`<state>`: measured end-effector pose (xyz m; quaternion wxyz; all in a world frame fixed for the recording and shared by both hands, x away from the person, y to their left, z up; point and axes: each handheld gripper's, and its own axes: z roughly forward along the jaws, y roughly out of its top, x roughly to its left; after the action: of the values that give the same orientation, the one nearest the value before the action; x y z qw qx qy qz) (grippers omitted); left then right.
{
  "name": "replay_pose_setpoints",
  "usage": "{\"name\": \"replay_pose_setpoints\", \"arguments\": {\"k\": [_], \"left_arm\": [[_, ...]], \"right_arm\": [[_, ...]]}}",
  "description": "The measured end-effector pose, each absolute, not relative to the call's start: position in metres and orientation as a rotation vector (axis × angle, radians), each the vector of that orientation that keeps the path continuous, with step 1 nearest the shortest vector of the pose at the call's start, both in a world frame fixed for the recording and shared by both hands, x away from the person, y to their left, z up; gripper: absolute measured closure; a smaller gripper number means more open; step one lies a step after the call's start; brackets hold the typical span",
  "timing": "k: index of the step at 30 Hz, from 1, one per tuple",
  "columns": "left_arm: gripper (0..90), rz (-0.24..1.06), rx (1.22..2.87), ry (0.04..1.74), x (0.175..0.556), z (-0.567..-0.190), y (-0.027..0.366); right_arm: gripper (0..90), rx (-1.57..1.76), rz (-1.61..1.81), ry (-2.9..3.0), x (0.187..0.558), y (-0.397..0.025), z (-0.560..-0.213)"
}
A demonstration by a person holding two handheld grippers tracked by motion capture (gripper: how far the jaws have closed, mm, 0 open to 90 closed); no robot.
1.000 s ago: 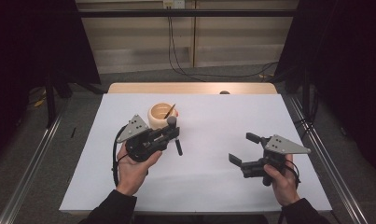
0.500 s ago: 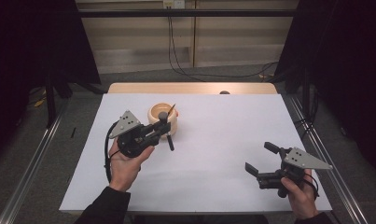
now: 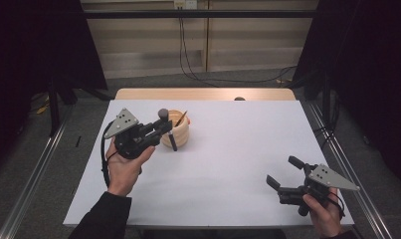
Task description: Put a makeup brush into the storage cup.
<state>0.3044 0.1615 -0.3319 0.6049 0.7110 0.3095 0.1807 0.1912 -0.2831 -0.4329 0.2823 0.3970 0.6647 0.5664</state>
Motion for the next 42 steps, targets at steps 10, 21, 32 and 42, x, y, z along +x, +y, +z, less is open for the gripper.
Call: {"name": "replay_pose_setpoints", "arguments": {"k": [10, 21, 32, 42], "left_arm": [[77.6, 0.476, 1.635, 0.733, 0.315, -0.326, 0.166], [77.6, 0.497, 1.628, 0.753, 0.334, -0.324, 0.162], [77.6, 0.534, 1.604, 0.785, 0.352, -0.318, 0.169], [77.7, 0.562, 1.586, 0.817, 0.368, -0.318, 0.169]], "right_arm": [[0.4, 1.092, 1.536, 1.777, 0.193, -0.283, -0.434], [0.0, 1.078, 1.539, 1.775, 0.194, -0.282, -0.436], [0.0, 1.078, 1.517, 1.788, 0.194, -0.281, -0.438], [0.0, 1.08, 1.524, 1.789, 0.195, -0.281, -0.438]]}}
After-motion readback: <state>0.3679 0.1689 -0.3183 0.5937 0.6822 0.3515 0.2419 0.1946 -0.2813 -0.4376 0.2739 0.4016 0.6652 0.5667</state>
